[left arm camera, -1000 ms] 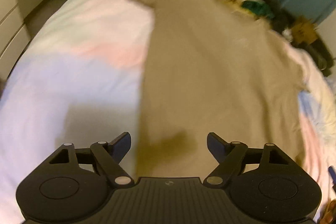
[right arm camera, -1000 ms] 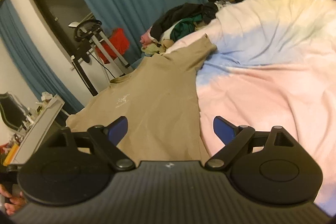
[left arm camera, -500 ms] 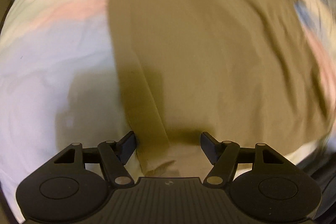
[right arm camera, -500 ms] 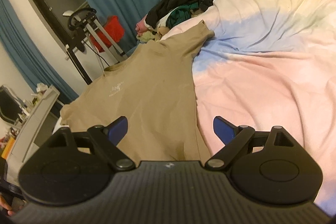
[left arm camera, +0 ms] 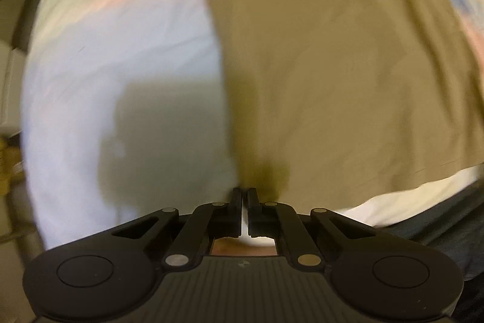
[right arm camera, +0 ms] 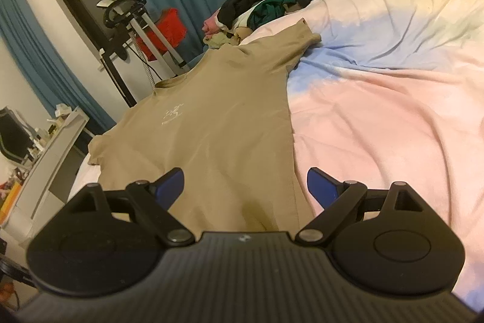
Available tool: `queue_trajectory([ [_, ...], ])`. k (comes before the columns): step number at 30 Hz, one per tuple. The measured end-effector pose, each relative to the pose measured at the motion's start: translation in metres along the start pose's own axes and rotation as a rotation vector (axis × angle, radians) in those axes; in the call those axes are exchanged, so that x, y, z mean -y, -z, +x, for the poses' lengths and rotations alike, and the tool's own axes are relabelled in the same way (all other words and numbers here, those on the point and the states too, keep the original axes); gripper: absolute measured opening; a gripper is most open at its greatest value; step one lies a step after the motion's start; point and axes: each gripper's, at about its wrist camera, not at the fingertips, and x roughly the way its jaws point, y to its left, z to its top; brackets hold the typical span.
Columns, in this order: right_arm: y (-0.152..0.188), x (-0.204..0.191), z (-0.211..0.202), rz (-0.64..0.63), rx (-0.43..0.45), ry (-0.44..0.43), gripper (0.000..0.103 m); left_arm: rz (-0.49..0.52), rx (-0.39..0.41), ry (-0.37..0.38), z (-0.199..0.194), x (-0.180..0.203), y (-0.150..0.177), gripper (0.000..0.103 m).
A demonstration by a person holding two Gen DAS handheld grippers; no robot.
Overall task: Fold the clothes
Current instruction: 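Grasp the T-shirt hem with the left gripper and pull it straight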
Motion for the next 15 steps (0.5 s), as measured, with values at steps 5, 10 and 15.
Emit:
queue_trajectory([
  [5,0.001,-0.007,-0.007,-0.026,0.037,-0.018,0.090,-0.005,0.056,-0.029,-0.019,-0.009,0.008,0.024],
  [10,-0.001,-0.012,-0.014,-0.044,0.112,-0.056,0.090,0.009,0.352,-0.024,-0.076,0.013,0.003,0.058],
  [15,-0.011,-0.014,-0.004,-0.022,0.177,-0.063,0.090,-0.055,0.693,0.058,-0.137,0.061,0.001,0.085],
])
